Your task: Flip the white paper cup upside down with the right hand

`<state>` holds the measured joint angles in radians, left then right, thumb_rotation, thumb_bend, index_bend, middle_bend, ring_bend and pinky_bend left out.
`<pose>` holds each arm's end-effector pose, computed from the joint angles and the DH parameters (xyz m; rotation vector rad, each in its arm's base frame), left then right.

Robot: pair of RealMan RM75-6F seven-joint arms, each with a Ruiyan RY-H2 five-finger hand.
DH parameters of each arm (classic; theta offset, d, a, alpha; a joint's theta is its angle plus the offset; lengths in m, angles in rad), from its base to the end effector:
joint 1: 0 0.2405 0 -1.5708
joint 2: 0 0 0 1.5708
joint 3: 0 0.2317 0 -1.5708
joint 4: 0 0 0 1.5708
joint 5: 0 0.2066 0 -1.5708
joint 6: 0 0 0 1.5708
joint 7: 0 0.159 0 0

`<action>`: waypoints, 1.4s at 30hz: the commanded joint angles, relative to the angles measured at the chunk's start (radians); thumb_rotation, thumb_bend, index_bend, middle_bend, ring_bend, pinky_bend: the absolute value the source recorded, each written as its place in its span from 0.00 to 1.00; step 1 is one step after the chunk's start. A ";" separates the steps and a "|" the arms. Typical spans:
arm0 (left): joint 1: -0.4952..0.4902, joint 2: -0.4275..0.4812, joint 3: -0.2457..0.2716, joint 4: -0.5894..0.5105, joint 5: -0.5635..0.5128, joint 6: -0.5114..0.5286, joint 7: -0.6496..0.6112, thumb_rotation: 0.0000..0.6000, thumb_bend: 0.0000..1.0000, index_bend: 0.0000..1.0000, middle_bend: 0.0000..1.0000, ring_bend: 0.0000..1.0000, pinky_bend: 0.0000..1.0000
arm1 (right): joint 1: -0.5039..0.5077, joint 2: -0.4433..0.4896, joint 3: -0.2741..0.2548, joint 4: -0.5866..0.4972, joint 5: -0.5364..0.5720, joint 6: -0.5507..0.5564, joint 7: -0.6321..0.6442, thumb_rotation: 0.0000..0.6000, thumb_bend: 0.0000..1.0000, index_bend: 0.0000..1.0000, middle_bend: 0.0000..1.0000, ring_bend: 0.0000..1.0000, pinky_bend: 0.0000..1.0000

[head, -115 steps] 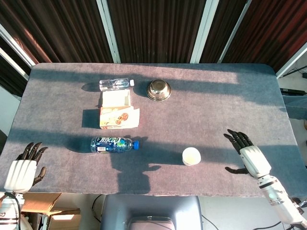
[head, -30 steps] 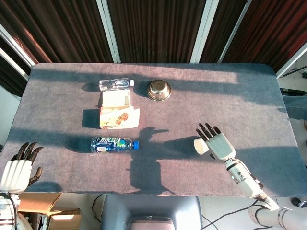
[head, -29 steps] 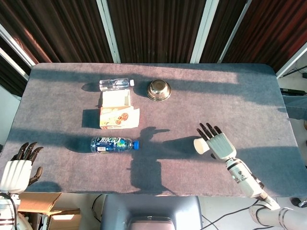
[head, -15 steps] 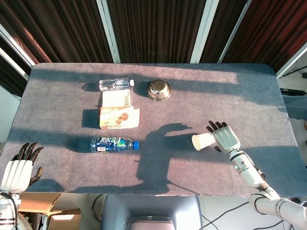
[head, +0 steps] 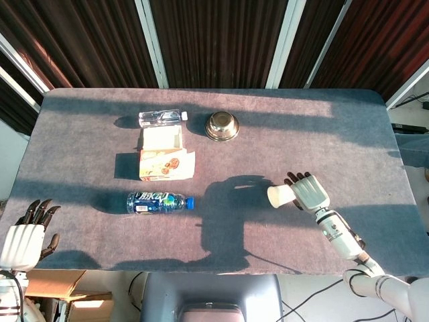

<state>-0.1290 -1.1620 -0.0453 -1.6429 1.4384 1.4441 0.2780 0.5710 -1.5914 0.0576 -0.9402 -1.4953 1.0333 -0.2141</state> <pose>-0.2803 0.2042 0.1322 -1.4589 -0.7818 -0.7277 -0.2604 -0.3444 0.0138 1.8920 -0.5027 0.6068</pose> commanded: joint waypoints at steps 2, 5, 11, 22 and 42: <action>0.000 0.000 0.000 0.000 0.000 0.000 -0.001 1.00 0.39 0.23 0.11 0.08 0.39 | -0.006 -0.028 -0.003 0.050 -0.026 0.059 0.015 1.00 0.53 0.59 0.42 0.48 0.60; 0.000 0.000 0.000 0.000 0.000 0.000 -0.001 1.00 0.39 0.23 0.11 0.08 0.39 | -0.008 -0.031 -0.004 0.057 -0.032 0.072 0.016 1.00 0.53 0.59 0.42 0.48 0.60; -0.001 0.000 0.000 -0.001 -0.001 -0.002 0.001 1.00 0.39 0.23 0.11 0.08 0.39 | -0.033 -0.027 -0.021 0.069 -0.145 0.301 -0.171 1.00 0.53 0.58 0.42 0.48 0.60; 0.000 0.001 0.000 -0.005 -0.002 -0.002 0.002 1.00 0.39 0.23 0.11 0.08 0.39 | -0.056 0.117 -0.048 -0.198 -0.278 0.323 -1.154 1.00 0.55 0.55 0.42 0.43 0.54; 0.004 0.009 -0.001 -0.007 -0.002 0.004 -0.015 1.00 0.39 0.23 0.11 0.08 0.39 | -0.055 0.069 -0.029 -0.326 -0.149 0.066 -1.614 1.00 0.55 0.44 0.39 0.31 0.42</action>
<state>-0.1253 -1.1532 -0.0460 -1.6500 1.4364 1.4478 0.2635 0.5151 -1.5205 0.0292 -1.2681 -1.6457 1.1016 -1.8277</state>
